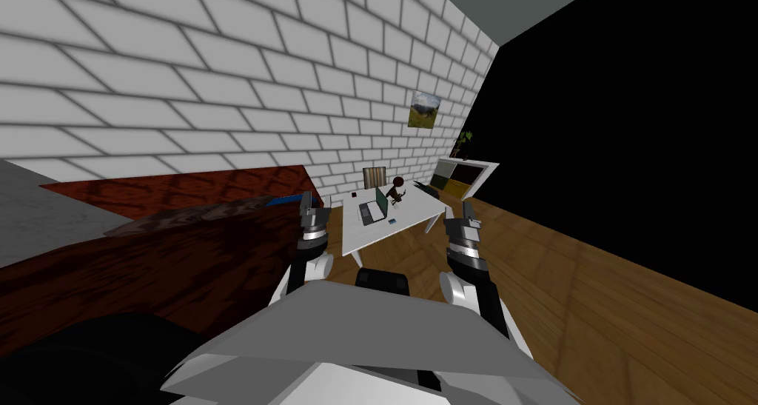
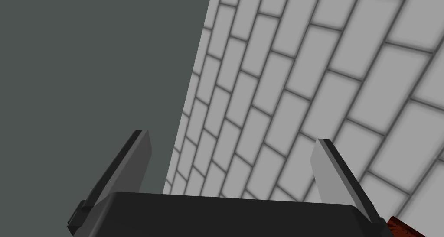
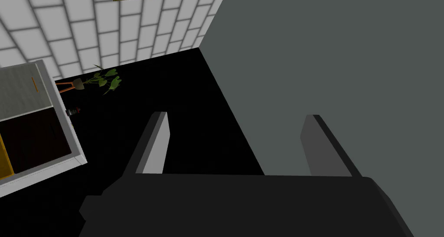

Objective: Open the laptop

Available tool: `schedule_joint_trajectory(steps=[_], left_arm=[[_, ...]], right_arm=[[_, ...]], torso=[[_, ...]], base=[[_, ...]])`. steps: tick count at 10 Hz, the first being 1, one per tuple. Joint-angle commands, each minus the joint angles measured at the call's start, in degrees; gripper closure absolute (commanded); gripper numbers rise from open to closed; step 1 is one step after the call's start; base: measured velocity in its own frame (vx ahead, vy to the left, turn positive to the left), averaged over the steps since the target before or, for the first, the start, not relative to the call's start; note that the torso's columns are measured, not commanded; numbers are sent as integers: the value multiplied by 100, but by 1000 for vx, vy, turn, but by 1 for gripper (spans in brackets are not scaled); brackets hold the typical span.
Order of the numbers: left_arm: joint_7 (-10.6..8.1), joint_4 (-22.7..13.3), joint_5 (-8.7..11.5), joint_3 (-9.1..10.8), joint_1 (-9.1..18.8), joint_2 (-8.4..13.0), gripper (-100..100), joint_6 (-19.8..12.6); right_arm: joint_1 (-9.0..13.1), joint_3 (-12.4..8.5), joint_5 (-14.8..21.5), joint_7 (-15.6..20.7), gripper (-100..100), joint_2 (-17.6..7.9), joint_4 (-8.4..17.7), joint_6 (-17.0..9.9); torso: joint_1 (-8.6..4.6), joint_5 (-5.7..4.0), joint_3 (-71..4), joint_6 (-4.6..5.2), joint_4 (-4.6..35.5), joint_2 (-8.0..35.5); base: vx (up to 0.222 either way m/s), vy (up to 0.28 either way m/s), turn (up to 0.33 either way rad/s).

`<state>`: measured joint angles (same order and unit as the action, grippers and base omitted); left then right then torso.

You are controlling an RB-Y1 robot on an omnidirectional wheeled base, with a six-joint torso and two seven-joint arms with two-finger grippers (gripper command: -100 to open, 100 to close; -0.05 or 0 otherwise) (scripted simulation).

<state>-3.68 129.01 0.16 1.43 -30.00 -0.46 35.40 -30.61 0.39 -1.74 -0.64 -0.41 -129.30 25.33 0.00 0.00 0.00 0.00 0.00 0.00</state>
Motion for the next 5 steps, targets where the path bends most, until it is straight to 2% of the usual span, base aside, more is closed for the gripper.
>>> schedule_joint_trajectory(steps=[1,5], left_arm=[[0,0,0,0,0,0,0,0],[0,1,0,0,0,0,0,0]], right_arm=[[0,0,0,0,0,0,0,0],[0,0,0,0,0,0,-1,0]], torso=[[0,0,-467,0,235,232],[0,0,-3692,0,1846,1845]], base=[[0,0,0],[0,0,0]])
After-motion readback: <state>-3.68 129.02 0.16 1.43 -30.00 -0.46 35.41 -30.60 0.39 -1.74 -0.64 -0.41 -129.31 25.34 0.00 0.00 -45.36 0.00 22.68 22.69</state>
